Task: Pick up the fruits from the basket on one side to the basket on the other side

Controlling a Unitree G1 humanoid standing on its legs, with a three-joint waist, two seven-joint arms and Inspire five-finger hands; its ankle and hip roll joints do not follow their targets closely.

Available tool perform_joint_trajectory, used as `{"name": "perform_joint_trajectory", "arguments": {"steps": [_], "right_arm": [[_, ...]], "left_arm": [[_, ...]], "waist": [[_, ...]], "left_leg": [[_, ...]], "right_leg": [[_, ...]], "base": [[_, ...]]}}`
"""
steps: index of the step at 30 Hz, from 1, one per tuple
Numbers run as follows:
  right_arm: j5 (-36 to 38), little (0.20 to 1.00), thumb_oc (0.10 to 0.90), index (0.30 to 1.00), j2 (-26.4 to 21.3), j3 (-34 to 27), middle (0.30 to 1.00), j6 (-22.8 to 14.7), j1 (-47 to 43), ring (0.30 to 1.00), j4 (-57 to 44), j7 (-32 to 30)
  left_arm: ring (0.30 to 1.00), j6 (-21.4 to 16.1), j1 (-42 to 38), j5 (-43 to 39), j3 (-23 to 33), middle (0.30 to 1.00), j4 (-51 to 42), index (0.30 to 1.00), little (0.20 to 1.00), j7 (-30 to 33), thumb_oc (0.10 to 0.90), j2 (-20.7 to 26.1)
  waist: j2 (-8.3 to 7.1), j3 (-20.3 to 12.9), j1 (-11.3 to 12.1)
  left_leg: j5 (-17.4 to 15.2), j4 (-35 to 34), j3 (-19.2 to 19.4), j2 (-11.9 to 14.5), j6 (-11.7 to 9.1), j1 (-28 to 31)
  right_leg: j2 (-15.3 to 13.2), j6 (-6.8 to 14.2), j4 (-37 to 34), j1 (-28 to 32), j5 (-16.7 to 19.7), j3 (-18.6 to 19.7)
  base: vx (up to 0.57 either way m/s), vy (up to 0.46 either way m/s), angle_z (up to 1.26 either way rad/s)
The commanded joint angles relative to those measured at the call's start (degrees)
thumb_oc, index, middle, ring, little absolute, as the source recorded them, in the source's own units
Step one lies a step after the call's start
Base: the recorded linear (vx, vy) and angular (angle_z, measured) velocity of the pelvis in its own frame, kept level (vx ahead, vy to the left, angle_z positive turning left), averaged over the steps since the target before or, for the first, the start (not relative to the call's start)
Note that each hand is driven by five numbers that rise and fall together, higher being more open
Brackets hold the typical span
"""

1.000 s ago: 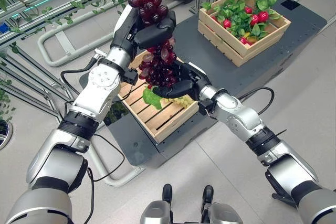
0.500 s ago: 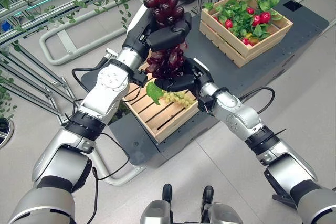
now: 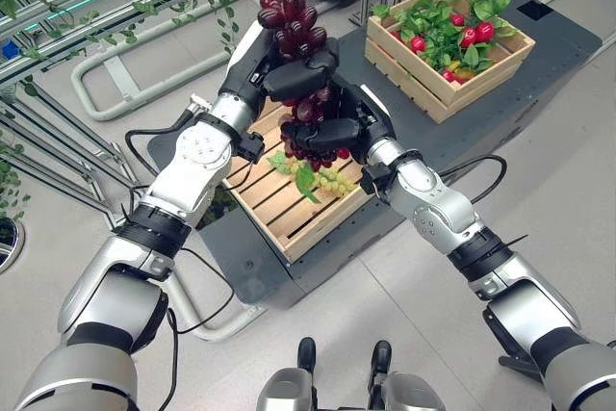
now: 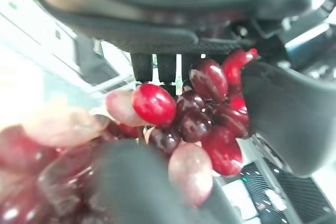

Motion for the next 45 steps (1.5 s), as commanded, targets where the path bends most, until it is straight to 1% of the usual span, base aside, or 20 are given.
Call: {"name": "perform_joint_trajectory", "arguments": {"steps": [1, 3, 4, 5, 10, 15, 28, 29, 30, 31, 35, 38, 45], "right_arm": [[4.2, 0.900, 0.800, 0.900, 6.2, -2.5, 0.900, -9.6, 1.1, 0.900, 0.9, 2.2], [6.3, 0.900, 0.800, 0.900, 6.7, -2.5, 0.900, -10.4, 1.6, 0.900, 1.4, 3.7], [6.8, 0.712, 0.675, 0.712, 6.9, -2.6, 0.712, -10.8, 1.8, 0.712, 1.5, 4.2], [7.7, 0.300, 0.400, 0.300, 7.1, -2.6, 0.300, -11.4, 1.9, 0.300, 1.7, 4.6], [9.7, 0.300, 0.400, 0.300, 8.5, -3.3, 0.300, -13.1, 2.4, 0.300, 2.5, 6.0], [10.9, 0.300, 0.400, 0.300, 8.6, -3.8, 0.300, -13.8, 2.2, 0.300, 2.6, 6.2], [11.9, 0.300, 0.400, 0.300, 7.8, -4.1, 0.300, -13.8, 2.0, 0.300, 4.3, 6.2], [11.5, 0.300, 0.400, 0.300, 7.6, -4.2, 0.300, -13.7, 1.9, 0.300, 4.4, 6.1], [11.4, 0.300, 0.400, 0.300, 7.6, -4.2, 0.300, -13.8, 1.9, 0.300, 4.8, 6.2], [11.4, 0.300, 0.400, 0.300, 7.6, -4.2, 0.300, -13.8, 1.9, 0.300, 4.8, 6.2], [11.3, 0.300, 0.400, 0.300, 7.8, -4.3, 0.300, -14.0, 1.9, 0.300, 5.0, 5.8], [11.4, 0.300, 0.400, 0.300, 7.6, -4.6, 0.300, -14.4, 2.1, 0.300, 5.1, 5.5], [11.4, 0.300, 0.400, 0.300, 6.9, -5.7, 0.300, -14.8, 2.3, 0.300, 5.8, 4.9]], "left_arm": [[0.300, -7.7, -0.7, -2.9, -0.3, 0.300, 6.3, 0.300, 0.300, 0.7, 0.400, -4.4], [0.300, -7.6, -0.6, -2.7, -0.2, 0.300, 5.5, 0.300, 0.300, 0.4, 0.400, -5.3], [0.300, -7.6, -0.6, -2.7, -0.3, 0.300, 5.2, 0.300, 0.300, 0.3, 0.400, -5.4], [0.300, -7.5, -0.7, -2.6, -0.5, 0.300, 4.9, 0.300, 0.300, 0.3, 0.400, -5.7], [0.300, -6.6, -0.7, -2.9, -0.7, 0.300, 3.3, 0.300, 0.300, 0.1, 0.400, -6.2], [0.300, -6.5, -0.6, -3.5, -0.4, 0.300, 3.5, 0.300, 0.300, 0.3, 0.400, -6.4], [0.300, -7.1, -1.3, -6.0, 0.2, 0.300, 4.4, 0.300, 0.300, 1.7, 0.400, -6.7], [0.441, -7.3, -1.4, -6.6, 0.4, 0.441, 4.6, 0.441, 0.441, 2.3, 0.494, -6.7], [0.792, -7.1, -1.3, -6.9, 0.7, 0.792, 4.6, 0.792, 0.792, 2.4, 0.728, -6.8], [0.900, -7.0, -1.3, -7.0, 0.8, 0.900, 4.6, 0.900, 0.900, 2.5, 0.800, -6.8], [0.900, -7.4, -1.1, -6.9, 1.3, 0.900, 4.7, 0.900, 0.900, 3.2, 0.800, -7.6], [0.900, -6.9, -1.1, -6.8, 1.6, 0.900, 4.6, 0.900, 0.900, 3.5, 0.800, -7.8], [0.900, -5.6, -0.5, -7.1, 1.7, 0.900, 5.6, 0.900, 0.900, 1.3, 0.800, -7.4]], "waist": [[0.20, -21.5, 1.2], [0.21, -21.6, 1.2], [0.22, -21.6, 1.2], [0.21, -21.6, 1.2], [0.15, -21.7, 1.4], [0.15, -21.8, 1.2], [-0.11, -22.1, 1.0], [-0.12, -22.2, 1.0], [-0.11, -22.1, 1.0], [-0.11, -22.1, 1.0], [-0.07, -22.2, 0.9], [-0.05, -22.1, 0.7], [0.12, -22.2, 0.3]], "left_leg": [[-4.7, -0.1, -1.2, -2.9, -0.3, -0.6], [-4.7, -0.1, -1.1, -2.9, -0.3, -0.6], [-4.7, -0.1, -1.1, -2.9, -0.3, -0.6], [-4.7, -0.1, -1.2, -2.9, -0.3, -0.6], [-4.8, -0.1, -1.4, -2.8, -0.3, -0.6], [-4.7, -0.1, -1.3, -2.9, -0.3, -0.6], [-4.8, -0.1, -1.1, -2.8, -0.3, -0.6], [-4.8, -0.1, -1.0, -2.7, -0.3, -0.6], [-4.8, -0.1, -1.0, -2.7, -0.3, -0.6], [-4.8, -0.1, -1.0, -2.7, -0.3, -0.6], [-4.8, -0.1, -1.1, -2.7, -0.3, -0.7], [-4.9, -0.1, -1.0, -2.7, -0.3, -0.7], [-5.1, -0.1, -0.7, -2.7, -0.2, -0.5]], "right_leg": [[-1.4, -1.0, 0.1, 0.7, -4.4, 1.3], [-1.4, -1.0, 0.1, 0.7, -4.4, 1.2], [-1.3, -1.0, 0.1, 0.7, -4.4, 1.2], [-1.3, -1.0, 0.1, 0.7, -4.4, 1.2], [-1.4, -1.0, 0.1, 0.8, -4.4, 1.0], [-1.3, -1.0, 0.1, 0.7, -4.3, 1.2], [-1.1, -1.1, 0.1, 0.6, -4.4, 1.5], [-1.1, -1.0, 0.1, 0.6, -4.4, 1.4], [-1.1, -1.0, 0.1, 0.6, -4.4, 1.4], [-1.1, -1.0, 0.1, 0.6, -4.4, 1.4], [-1.1, -1.0, 0.1, 0.4, -4.4, 1.6], [-1.0, -1.0, 0.1, 0.4, -4.4, 1.7], [-0.8, -1.0, 0.1, 0.3, -4.4, 2.2]], "base": [[0.00, 0.000, 0.00], [0.00, 0.000, 0.00], [0.00, 0.000, 0.00], [0.00, 0.000, 0.00], [0.00, 0.000, 0.00], [0.00, 0.000, 0.00], [0.00, 0.000, 0.00], [0.00, 0.000, 0.00], [0.00, 0.000, 0.00], [0.00, 0.000, 0.00], [0.00, 0.000, 0.00], [0.00, 0.000, 0.00], [0.00, 0.000, 0.00]]}}
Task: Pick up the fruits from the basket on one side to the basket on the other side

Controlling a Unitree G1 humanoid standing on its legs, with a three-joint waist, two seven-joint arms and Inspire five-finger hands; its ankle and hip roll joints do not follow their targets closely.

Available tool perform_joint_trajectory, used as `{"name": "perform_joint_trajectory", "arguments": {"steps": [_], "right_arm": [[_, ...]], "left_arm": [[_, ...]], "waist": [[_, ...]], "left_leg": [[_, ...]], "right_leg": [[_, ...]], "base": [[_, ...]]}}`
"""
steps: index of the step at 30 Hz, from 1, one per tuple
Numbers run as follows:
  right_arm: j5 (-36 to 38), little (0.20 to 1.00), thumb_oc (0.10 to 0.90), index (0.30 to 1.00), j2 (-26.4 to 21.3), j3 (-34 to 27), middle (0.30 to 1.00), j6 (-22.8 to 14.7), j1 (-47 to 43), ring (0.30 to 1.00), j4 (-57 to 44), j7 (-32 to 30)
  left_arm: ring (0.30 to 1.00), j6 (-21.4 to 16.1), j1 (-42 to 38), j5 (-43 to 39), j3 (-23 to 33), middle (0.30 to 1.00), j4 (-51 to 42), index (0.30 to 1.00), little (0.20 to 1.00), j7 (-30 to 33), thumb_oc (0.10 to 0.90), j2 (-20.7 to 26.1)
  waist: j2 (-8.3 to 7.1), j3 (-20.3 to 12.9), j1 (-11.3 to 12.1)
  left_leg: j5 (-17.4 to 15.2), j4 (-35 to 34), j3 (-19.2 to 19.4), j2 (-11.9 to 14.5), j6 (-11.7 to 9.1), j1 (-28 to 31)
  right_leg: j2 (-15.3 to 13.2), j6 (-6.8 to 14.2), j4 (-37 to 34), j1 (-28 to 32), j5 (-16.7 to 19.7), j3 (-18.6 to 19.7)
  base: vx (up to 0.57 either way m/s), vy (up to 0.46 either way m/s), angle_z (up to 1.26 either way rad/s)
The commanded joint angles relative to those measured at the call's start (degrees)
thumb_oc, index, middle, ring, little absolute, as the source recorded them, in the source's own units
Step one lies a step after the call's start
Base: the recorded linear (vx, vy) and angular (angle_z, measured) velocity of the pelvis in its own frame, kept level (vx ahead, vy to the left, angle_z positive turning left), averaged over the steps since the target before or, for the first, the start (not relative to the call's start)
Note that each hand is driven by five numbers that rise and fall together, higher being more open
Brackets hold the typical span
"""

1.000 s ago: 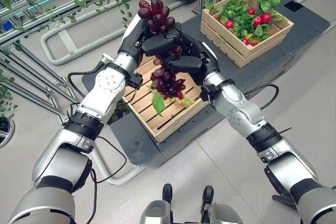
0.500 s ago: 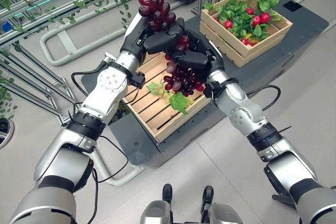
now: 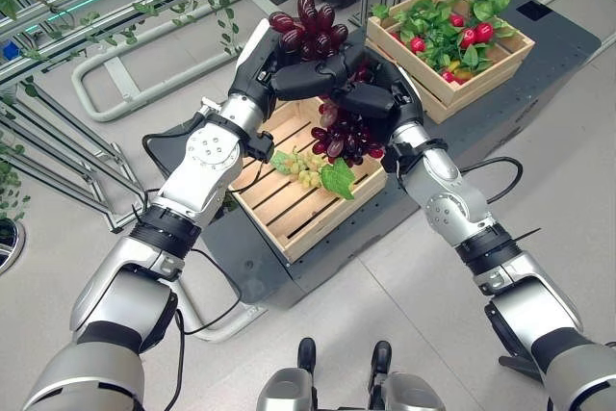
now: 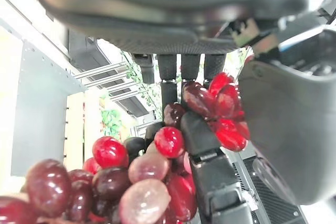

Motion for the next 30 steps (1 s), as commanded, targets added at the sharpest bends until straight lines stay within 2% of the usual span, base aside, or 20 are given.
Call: {"name": "perform_joint_trajectory", "arguments": {"steps": [1, 9, 18, 20, 23, 30], "right_arm": [[2.8, 0.300, 0.400, 0.300, 6.6, 0.5, 0.300, -9.8, 2.6, 0.300, 1.1, 4.7], [3.2, 0.300, 0.400, 0.300, 5.2, -1.6, 0.300, -10.8, 5.1, 0.300, 2.7, 4.6], [2.6, 0.300, 0.400, 0.300, 2.7, -5.5, 0.300, -13.4, 8.8, 0.300, 3.6, 4.1], [2.2, 0.300, 0.400, 0.300, 2.1, -6.3, 0.300, -13.6, 9.3, 0.300, 3.5, 4.1], [1.0, 0.300, 0.400, 0.300, 0.8, -7.8, 0.300, -13.9, 10.6, 0.300, 3.2, 3.9], [0.2, 0.300, 0.400, 0.300, -1.7, -10.6, 0.300, -13.3, 15.0, 0.300, 2.2, 5.5]], "left_arm": [[0.900, -4.7, -0.3, -2.5, 1.7, 0.900, 9.3, 0.900, 0.900, 1.3, 0.800, -4.7], [0.900, -5.2, 0.7, -2.9, 2.1, 0.900, 10.2, 0.900, 0.900, -0.6, 0.800, -4.4], [0.900, -5.9, 3.4, -2.4, 3.2, 0.900, 10.7, 0.900, 0.900, -2.9, 0.800, -4.1], [0.900, -5.8, 4.2, -1.0, 3.4, 0.900, 11.0, 0.900, 0.900, -2.3, 0.800, -4.1], [0.900, -5.0, 5.7, 2.9, 4.1, 0.900, 13.4, 0.900, 0.900, 2.2, 0.800, -3.8], [0.900, -5.9, 8.6, 5.0, 7.2, 0.900, 17.6, 0.900, 0.900, 9.7, 0.800, -3.9]], "waist": [[0.17, -22.2, 0.3], [0.26, -22.0, -1.0], [0.24, -21.6, -2.7], [0.21, -21.5, -3.0], [0.23, -21.2, -3.8], [-0.03, -20.9, -5.6]], "left_leg": [[-5.2, -0.1, -0.6, -2.6, -0.3, -0.6], [-5.6, -0.1, 0.4, -2.4, -0.2, -0.3], [-6.1, -0.1, 2.4, -1.9, -0.1, 0.3], [-6.2, -0.1, 2.8, -1.8, -0.1, 0.5], [-6.4, -0.1, 3.6, -1.6, 0.0, 0.9], [-6.6, -0.1, 5.3, -1.3, 0.1, 1.4]], "right_leg": [[-0.8, -1.0, 0.1, 0.2, -4.4, 2.1], [-0.4, -1.0, 0.1, -0.1, -4.3, 3.4], [0.4, -1.0, 0.1, -0.4, -4.2, 5.5], [0.5, -1.0, 0.1, -0.5, -4.2, 6.0], [0.7, -0.9, 0.1, -0.6, -4.0, 7.1], [1.0, -0.7, 0.1, -0.9, -3.8, 8.7]], "base": [[0.00, 0.000, 0.00], [0.00, 0.001, -0.02], [0.01, -0.007, -0.13], [0.01, -0.009, -0.10], [0.02, -0.007, -0.19], [0.01, -0.011, -0.19]]}}
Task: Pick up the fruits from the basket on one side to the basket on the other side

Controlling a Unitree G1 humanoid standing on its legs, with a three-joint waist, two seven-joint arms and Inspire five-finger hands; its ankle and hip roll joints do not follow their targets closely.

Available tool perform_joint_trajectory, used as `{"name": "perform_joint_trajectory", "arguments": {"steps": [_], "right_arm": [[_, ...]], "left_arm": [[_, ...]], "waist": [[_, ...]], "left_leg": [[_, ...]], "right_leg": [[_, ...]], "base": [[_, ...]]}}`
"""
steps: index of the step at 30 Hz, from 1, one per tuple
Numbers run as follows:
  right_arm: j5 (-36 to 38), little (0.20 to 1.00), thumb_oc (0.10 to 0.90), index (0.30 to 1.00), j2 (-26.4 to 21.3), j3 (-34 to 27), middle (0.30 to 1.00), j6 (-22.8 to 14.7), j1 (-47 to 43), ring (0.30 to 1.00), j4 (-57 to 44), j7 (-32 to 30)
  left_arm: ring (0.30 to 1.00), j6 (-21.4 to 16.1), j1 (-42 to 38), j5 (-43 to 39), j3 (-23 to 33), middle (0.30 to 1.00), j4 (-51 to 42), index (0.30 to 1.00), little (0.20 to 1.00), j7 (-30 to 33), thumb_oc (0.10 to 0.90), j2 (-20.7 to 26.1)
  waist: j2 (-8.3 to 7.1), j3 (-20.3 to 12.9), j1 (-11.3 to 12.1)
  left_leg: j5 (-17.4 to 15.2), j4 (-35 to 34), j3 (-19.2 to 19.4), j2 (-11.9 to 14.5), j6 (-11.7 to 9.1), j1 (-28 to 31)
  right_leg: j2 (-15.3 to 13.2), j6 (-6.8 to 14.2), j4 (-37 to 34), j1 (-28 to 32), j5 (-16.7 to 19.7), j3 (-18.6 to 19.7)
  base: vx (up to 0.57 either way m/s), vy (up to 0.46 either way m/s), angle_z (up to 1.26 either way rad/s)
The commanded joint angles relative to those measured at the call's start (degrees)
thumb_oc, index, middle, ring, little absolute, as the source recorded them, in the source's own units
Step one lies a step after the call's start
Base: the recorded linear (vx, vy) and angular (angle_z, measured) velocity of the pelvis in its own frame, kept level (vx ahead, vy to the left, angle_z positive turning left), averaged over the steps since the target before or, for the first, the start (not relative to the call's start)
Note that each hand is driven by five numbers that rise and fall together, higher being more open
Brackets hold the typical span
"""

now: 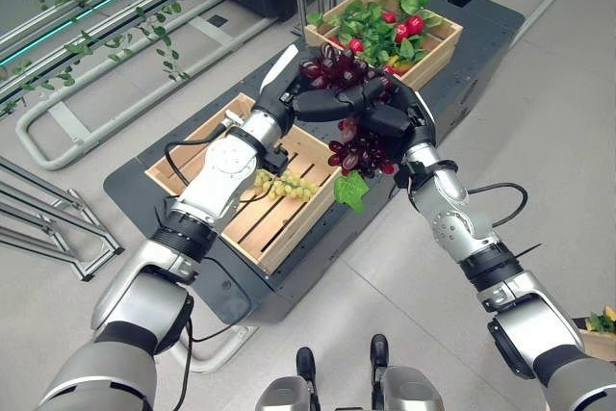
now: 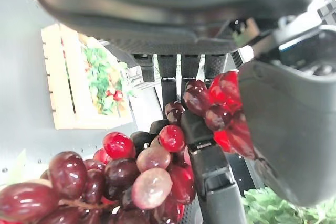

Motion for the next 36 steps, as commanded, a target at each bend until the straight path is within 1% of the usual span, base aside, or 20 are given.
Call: {"name": "perform_joint_trajectory", "arguments": {"steps": [1, 3, 5, 6, 7, 8, 10, 15, 16, 17, 19, 20, 22, 23, 24, 25, 27, 28, 30, 36], "right_arm": [[0.9, 0.300, 0.400, 0.300, -1.5, -6.9, 0.300, -9.9, 7.4, 0.300, 1.2, 3.0], [1.1, 0.300, 0.400, 0.300, -1.8, -7.5, 0.300, -9.6, 8.6, 0.300, 1.2, 3.5], [1.4, 0.300, 0.400, 0.300, -2.0, -7.9, 0.300, -9.5, 10.1, 0.300, 1.3, 4.0], [1.5, 0.300, 0.400, 0.300, -2.1, -8.4, 0.300, -9.4, 11.3, 0.300, 1.5, 4.7], [1.6, 0.300, 0.400, 0.300, -2.0, -8.7, 0.300, -9.3, 12.1, 0.300, 1.8, 5.2], [1.6, 0.300, 0.400, 0.300, -1.9, -8.8, 0.300, -9.3, 12.4, 0.300, 1.9, 5.3], [1.0, 0.300, 0.400, 0.300, -1.1, -9.3, 0.300, -8.3, 13.9, 0.300, 2.5, 6.1], [0.2, 0.300, 0.400, 0.300, 0.0, -9.2, 0.300, -6.9, 15.4, 0.300, 3.4, 6.6], [0.2, 0.300, 0.400, 0.300, 0.1, -9.2, 0.300, -6.8, 15.4, 0.300, 3.4, 6.6], [0.0, 0.300, 0.400, 0.300, 0.7, -8.9, 0.300, -6.3, 15.7, 0.300, 3.6, 6.7], [-0.1, 0.300, 0.400, 0.300, 1.3, -8.7, 0.300, -5.9, 15.9, 0.300, 3.9, 6.7], [-0.1, 0.300, 0.400, 0.300, 1.4, -8.7, 0.300, -5.9, 15.9, 0.300, 3.9, 6.7], [-0.2, 0.300, 0.400, 0.300, 2.2, -8.3, 0.300, -5.7, 16.7, 0.300, 4.1, 6.5], [-0.2, 0.300, 0.400, 0.300, 2.3, -8.2, 0.300, -5.7, 16.8, 0.300, 4.0, 6.5], [-0.2, 0.300, 0.400, 0.300, 2.5, -8.2, 0.300, -5.6, 17.5, 0.300, 3.9, 6.6], [-0.2, 0.300, 0.400, 0.300, 2.7, -8.2, 0.300, -5.5, 17.9, 0.300, 3.9, 6.7], [-0.1, 0.300, 0.400, 0.300, 2.8, -8.3, 0.300, -5.4, 18.3, 0.300, 3.7, 6.6], [-0.1, 0.300, 0.400, 0.300, 3.0, -8.3, 0.300, -5.3, 18.8, 0.300, 3.5, 6.5], [-0.1, 0.300, 0.400, 0.300, 3.2, -8.2, 0.300, -5.3, 19.2, 0.300, 3.5, 6.5], [0.0, 0.300, 0.400, 0.300, 3.9, -8.1, 0.300, -5.2, 20.0, 0.300, 3.4, 6.2]], "left_arm": [[0.900, -5.4, 7.0, -0.8, 7.6, 0.900, 14.1, 0.900, 0.900, 13.4, 0.800, 2.2], [0.900, -7.3, 7.4, -0.6, 8.4, 0.900, 14.2, 0.900, 0.900, 15.5, 0.800, 2.2], [0.900, -10.7, 8.1, -1.1, 9.4, 0.900, 13.6, 0.900, 0.900, 17.9, 0.800, 2.2], [0.900, -13.9, 8.8, -0.9, 10.4, 0.900, 12.9, 0.900, 0.900, 20.1, 0.800, 1.8], [0.900, -16.3, 9.3, -0.5, 11.3, 0.900, 12.4, 0.900, 0.900, 21.7, 0.800, 1.3], [0.900, -17.6, 9.6, -0.2, 11.7, 0.900, 12.2, 0.900, 0.900, 22.5, 0.800, 1.1], [0.900, -22.6, 10.8, 1.0, 13.7, 0.900, 9.9, 0.900, 0.900, 24.7, 0.800, -0.6], [0.900, -27.5, 12.1, 3.3, 15.1, 0.900, 5.9, 0.900, 0.900, 27.3, 0.800, -2.9], [0.900, -27.7, 12.1, 3.5, 15.1, 0.900, 5.6, 0.900, 0.900, 27.5, 0.800, -3.0], [0.900, -28.9, 12.1, 4.9, 15.3, 0.900, 4.2, 0.900, 0.900, 28.9, 0.800, -3.5], [0.900, -29.9, 12.2, 6.3, 15.5, 0.900, 2.7, 0.900, 0.900, 30.2, 0.800, -3.8], [0.900, -30.0, 12.2, 6.5, 15.4, 0.900, 2.6, 0.900, 0.900, 30.3, 0.800, -3.8], [0.900, -31.6, 12.5, 11.7, 15.4, 0.900, 0.6, 0.900, 0.900, 34.0, 0.800, -3.9], [0.900, -31.8, 12.6, 12.6, 15.4, 0.900, 0.4, 0.900, 0.900, 34.6, 0.800, -4.0], [0.900, -32.3, 12.8, 16.0, 15.3, 0.900, -1.0, 0.900, 0.900, 37.3, 0.800, -3.7], [0.900, -32.6, 12.9, 18.0, 15.4, 0.900, -1.9, 0.900, 0.900, 38.6, 0.800, -3.4], [0.900, -32.8, 13.1, 20.2, 15.4, 0.900, -3.0, 0.900, 0.900, 40.2, 0.800, -3.1], [0.900, -33.1, 13.2, 23.2, 15.3, 0.900, -4.3, 0.900, 0.900, 42.2, 0.800, -2.7], [0.900, -33.2, 13.4, 25.4, 15.3, 0.900, -5.2, 0.900, 0.900, 43.5, 0.800, -2.5], [0.900, -33.1, 13.7, 29.6, 14.4, 0.900, -7.8, 0.900, 0.900, 45.8, 0.800, -2.1]], "waist": [[0.04, -20.8, -0.7], [-0.02, -20.6, -1.1], [-0.12, -20.4, -1.3], [-0.19, -20.2, -1.4], [-0.25, -20.2, -1.5], [-0.30, -20.1, -1.5], [-0.57, -20.0, -1.5], [-0.96, -20.0, -1.2], [-0.98, -20.0, -1.1], [-1.10, -20.0, -1.0], [-1.20, -20.0, -0.8], [-1.21, -20.0, -0.8], [-1.35, -20.1, -0.7], [-1.36, -20.1, -0.6], [-1.42, -20.1, -0.6], [-1.45, -20.2, -0.5], [-1.50, -20.3, -0.4], [-1.54, -20.4, -0.4], [-1.55, -20.5, -0.4], [-1.60, -20.6, -0.2]], "left_leg": [[-6.5, 0.1, -1.1, -1.6, 0.1, -0.5], [-6.5, 0.1, -0.9, -1.5, 0.1, -0.5], [-6.6, 0.1, -0.7, -1.5, 0.1, -0.4], [-6.7, 0.1, -0.6, -1.5, 0.1, -0.4], [-6.7, 0.1, -0.7, -1.5, 0.1, -0.4], [-6.7, 0.1, -0.7, -1.5, 0.1, -0.4], [-6.8, 0.1, -0.8, -1.5, 0.1, -0.3], [-7.0, 0.1, -1.3, -1.5, 0.1, -0.2], [-7.0, 0.1, -1.3, -1.5, 0.1, -0.2], [-7.1, 0.1, -1.4, -1.5, 0.1, -0.1], [-7.1, 0.1, -1.6, -1.6, 0.1, -0.1], [-7.1, 0.1, -1.7, -1.6, 0.1, -0.1], [-7.1, 0.1, -1.8, -1.6, 0.1, 0.0], [-7.1, 0.1, -1.8, -1.6, 0.1, 0.0], [-7.1, 0.1, -1.9, -1.6, 0.1, 0.1], [-7.1, 0.1, -1.9, -1.6, 0.1, 0.1], [-7.1, 0.1, -1.9, -1.5, 0.1, 0.0], [-7.1, 0.1, -2.0, -1.5, 0.1, 0.1], [-7.1, 0.1, -2.0, -1.5, 0.1, 0.0], [-7.1, 0.1, -2.2, -1.5, 0.2, 0.0]], "right_leg": [[-0.2, -0.4, 0.1, 0.7, -5.6, 1.2], [-0.1, -0.4, 0.1, 0.5, -5.6, 1.5], [-0.1, -0.4, 0.1, 0.5, -5.6, 1.7], [0.0, -0.4, 0.1, 0.5, -5.6, 1.7], [0.0, -0.5, 0.1, 0.5, -5.6, 1.8], [0.0, -0.5, 0.1, 0.5, -5.6, 1.8], [0.0, -0.6, 0.1, 0.6, -5.6, 2.0], [0.0, -0.7, 0.1, 0.9, -5.8, 1.7], [0.0, -0.8, 0.1, 0.9, -5.8, 1.7], [0.0, -0.8, 0.1, 1.0, -5.8, 1.5], [0.0, -0.9, 0.1, 1.1, -5.9, 1.4], [0.0, -0.9, 0.1, 1.2, -5.9, 1.4], [0.0, -0.9, 0.1, 1.3, -5.9, 1.3], [0.0, -0.9, 0.1, 1.3, -5.9, 1.3], [0.1, -0.9, 0.1, 1.4, -5.9, 1.2], [0.0, -0.9, 0.1, 1.5, -5.9, 1.2], [0.0, -0.9, 0.1, 1.5, -6.0, 1.1], [0.1, -0.9, 0.1, 1.5, -5.9, 1.1], [0.0, -0.9, 0.1, 1.5, -6.0, 1.0], [0.1, -1.0, 0.1, 1.6, -5.9, 1.1]], "base": [[-0.01, -0.009, -0.26], [-0.01, -0.008, -0.12], [-0.01, -0.004, -0.02], [-0.01, -0.006, -0.05], [-0.01, -0.004, -0.07], [0.00, -0.007, -0.15], [0.01, -0.012, -0.15], [0.00, -0.002, -0.01], [0.00, 0.000, 0.00], [0.00, 0.000, 0.00], [0.00, 0.000, 0.00], [0.00, 0.000, 0.00], [0.00, 0.000, 0.00], [0.00, 0.000, 0.00], [0.00, 0.000, 0.00], [0.00, 0.000, 0.00], [0.00, 0.000, 0.00], [0.00, 0.000, 0.00], [0.00, 0.000, 0.00], [0.00, 0.000, 0.00]]}}
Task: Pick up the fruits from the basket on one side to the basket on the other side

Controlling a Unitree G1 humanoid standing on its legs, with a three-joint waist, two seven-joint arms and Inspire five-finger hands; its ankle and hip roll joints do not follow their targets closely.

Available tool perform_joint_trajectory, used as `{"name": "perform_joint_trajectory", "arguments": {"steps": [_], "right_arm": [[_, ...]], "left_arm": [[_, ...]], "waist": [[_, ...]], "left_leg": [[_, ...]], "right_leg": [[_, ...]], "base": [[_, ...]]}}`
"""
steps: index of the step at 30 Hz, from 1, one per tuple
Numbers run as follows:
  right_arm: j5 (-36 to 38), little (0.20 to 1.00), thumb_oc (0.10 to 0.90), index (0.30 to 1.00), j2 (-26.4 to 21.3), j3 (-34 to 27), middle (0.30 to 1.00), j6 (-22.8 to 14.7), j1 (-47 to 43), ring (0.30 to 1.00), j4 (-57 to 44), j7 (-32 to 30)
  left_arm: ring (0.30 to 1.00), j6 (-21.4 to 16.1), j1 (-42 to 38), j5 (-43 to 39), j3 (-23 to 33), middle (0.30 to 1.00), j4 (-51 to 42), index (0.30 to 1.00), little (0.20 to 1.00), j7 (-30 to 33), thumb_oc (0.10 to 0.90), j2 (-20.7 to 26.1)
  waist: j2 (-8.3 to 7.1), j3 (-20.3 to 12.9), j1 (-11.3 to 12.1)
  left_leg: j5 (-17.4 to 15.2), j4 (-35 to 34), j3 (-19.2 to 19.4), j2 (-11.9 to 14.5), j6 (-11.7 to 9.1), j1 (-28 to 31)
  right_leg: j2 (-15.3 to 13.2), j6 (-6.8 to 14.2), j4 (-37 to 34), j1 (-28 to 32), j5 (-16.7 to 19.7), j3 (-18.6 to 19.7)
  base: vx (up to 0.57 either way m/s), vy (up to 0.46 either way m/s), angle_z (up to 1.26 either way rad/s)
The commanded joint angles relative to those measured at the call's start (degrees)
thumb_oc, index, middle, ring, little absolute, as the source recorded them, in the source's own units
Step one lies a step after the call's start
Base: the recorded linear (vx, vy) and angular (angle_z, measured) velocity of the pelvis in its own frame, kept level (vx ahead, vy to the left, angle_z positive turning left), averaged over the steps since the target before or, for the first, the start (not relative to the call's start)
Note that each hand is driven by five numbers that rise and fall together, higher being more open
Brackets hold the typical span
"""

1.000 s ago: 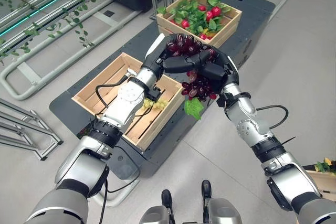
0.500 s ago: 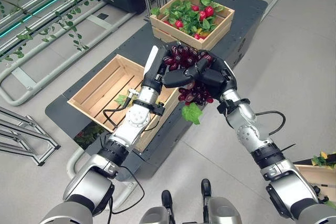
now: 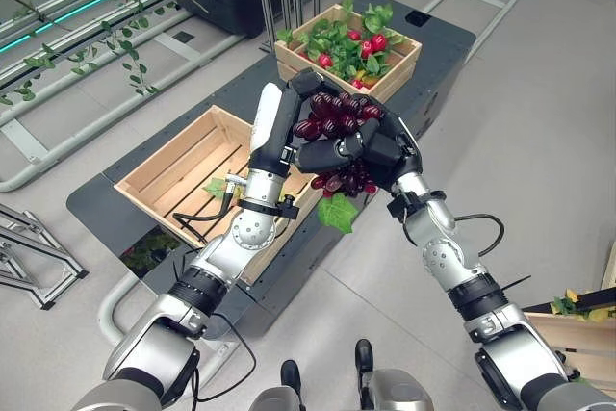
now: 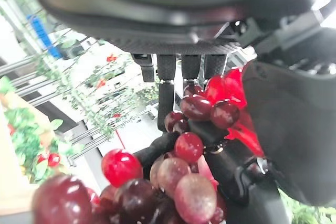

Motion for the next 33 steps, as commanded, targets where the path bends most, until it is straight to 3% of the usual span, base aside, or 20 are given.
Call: {"name": "perform_joint_trajectory", "arguments": {"steps": [1, 12, 19, 26, 33], "right_arm": [[0.1, 0.300, 0.400, 0.300, -2.7, -5.0, 0.300, -4.1, 11.4, 0.300, 8.1, -2.4], [2.1, 0.300, 0.400, 0.300, -2.7, -4.9, 0.300, -3.4, 12.8, 0.300, 8.4, -1.2], [2.2, 0.300, 0.400, 0.300, -2.7, -4.8, 0.300, -3.2, 12.9, 0.300, 8.4, -1.1], [2.0, 0.300, 0.400, 0.300, -1.8, -4.6, 0.300, -3.0, 12.4, 0.300, 8.8, -1.8], [1.8, 0.300, 0.400, 0.300, -1.2, -4.6, 0.300, -2.3, 12.1, 0.300, 8.2, -2.5]], "left_arm": [[0.900, -13.2, -1.9, -0.5, 14.0, 0.900, -2.5, 0.900, 0.900, 13.7, 0.800, 0.1], [0.900, -13.3, -1.9, 9.8, 11.8, 0.900, -3.7, 0.900, 0.900, 20.0, 0.800, 2.1], [0.900, -13.3, -1.5, 10.5, 12.2, 0.900, -4.1, 0.900, 0.900, 22.8, 0.800, 2.0], [0.900, -14.9, -0.1, 1.0, 14.0, 0.900, -3.6, 0.900, 0.900, 20.7, 0.800, -1.2], [0.900, -13.4, -0.1, 7.1, 15.6, 0.900, -4.6, 0.900, 0.900, 26.1, 0.800, -2.9]], "waist": [[2.32, -17.3, 1.4], [2.22, -17.4, 1.3], [2.13, -17.5, 1.3], [2.02, -17.6, 1.6], [1.87, -17.7, 1.5]], "left_leg": [[-7.1, 0.1, -2.1, -1.5, 0.2, 0.2], [-7.0, 0.1, -2.0, -1.4, 0.2, 0.3], [-6.9, 0.1, -2.0, -1.3, 0.0, 0.3], [-6.7, 0.1, -2.4, -1.3, 0.0, 0.3], [-6.7, 0.1, -2.6, -1.2, 0.0, 0.3]], "right_leg": [[0.2, -0.9, 0.1, 2.6, -6.9, -0.7], [0.3, -0.9, 0.1, 2.6, -6.7, -0.5], [0.4, -1.0, 0.1, 2.7, -6.7, -0.6], [0.3, -1.1, 0.1, 2.9, -6.8, -0.8], [0.4, -1.2, 0.1, 2.9, -6.8, -0.8]], "base": [[0.00, 0.000, 0.00], [0.00, 0.000, 0.00], [0.00, 0.000, 0.00], [0.00, -0.001, 0.01], [0.00, -0.002, 0.01]]}}
